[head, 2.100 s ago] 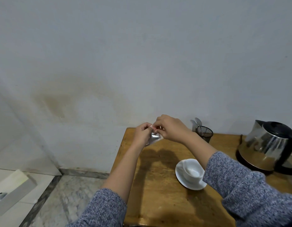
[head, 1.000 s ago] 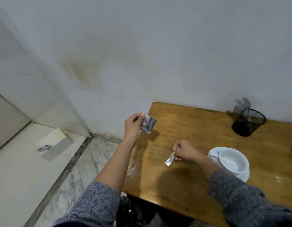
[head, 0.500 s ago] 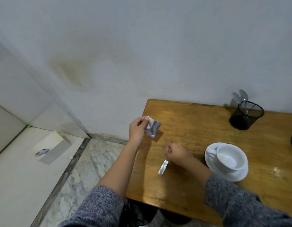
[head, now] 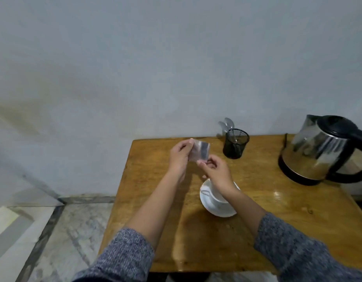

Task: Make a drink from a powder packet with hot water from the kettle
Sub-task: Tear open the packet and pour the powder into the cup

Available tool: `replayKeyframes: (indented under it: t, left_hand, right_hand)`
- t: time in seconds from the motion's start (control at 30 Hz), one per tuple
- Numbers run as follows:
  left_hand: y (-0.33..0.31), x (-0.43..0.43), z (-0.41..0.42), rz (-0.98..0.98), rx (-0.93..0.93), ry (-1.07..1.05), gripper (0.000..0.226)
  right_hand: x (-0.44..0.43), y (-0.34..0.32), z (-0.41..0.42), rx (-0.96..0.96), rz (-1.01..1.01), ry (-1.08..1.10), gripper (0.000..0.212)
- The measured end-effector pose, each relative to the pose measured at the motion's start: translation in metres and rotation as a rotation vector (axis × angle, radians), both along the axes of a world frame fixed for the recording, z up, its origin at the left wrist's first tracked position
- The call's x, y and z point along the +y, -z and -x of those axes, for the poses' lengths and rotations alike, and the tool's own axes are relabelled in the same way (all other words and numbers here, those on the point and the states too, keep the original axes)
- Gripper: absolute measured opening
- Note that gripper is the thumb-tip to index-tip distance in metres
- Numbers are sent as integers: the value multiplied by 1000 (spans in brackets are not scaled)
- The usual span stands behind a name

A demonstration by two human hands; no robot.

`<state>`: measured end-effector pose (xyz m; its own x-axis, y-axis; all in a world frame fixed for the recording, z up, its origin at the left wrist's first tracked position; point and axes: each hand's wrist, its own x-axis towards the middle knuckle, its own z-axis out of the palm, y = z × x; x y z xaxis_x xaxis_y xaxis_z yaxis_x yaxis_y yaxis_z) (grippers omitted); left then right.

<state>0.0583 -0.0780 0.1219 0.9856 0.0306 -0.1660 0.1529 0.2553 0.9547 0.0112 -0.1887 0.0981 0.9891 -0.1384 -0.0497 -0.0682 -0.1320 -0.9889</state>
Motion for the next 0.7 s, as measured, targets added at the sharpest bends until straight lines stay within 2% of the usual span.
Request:
replayKeyframes:
  t: [0.13, 0.2, 0.27, 0.4, 0.5, 0.6, 0.7]
  left_hand:
    - [0, -29, 10, -47, 9, 98, 9]
    - [7, -38, 16, -110, 7, 179, 11]
    - [14, -45, 21, -184, 8, 252, 15]
    - [20, -56, 21, -403, 20, 424, 37]
    - [23, -66, 18, -507, 14, 565, 48]
    - [28, -74, 17, -802, -70, 665, 34]
    - [35, -74, 19, -922, -96, 650, 22]
  right_hand:
    - [-46, -8, 5, 22, -232, 128, 6]
    - [-64, -8, 8, 64, -361, 167, 10]
    - [-79, -6, 12, 108, -399, 172, 13]
    - [-102, 9, 19, 232, -235, 115, 4]
    - [-116, 23, 23, 294, -80, 57, 7]
    - [-126, 32, 26, 282, 91, 0, 20]
    - [-127, 33, 23, 221, 334, -68, 25]
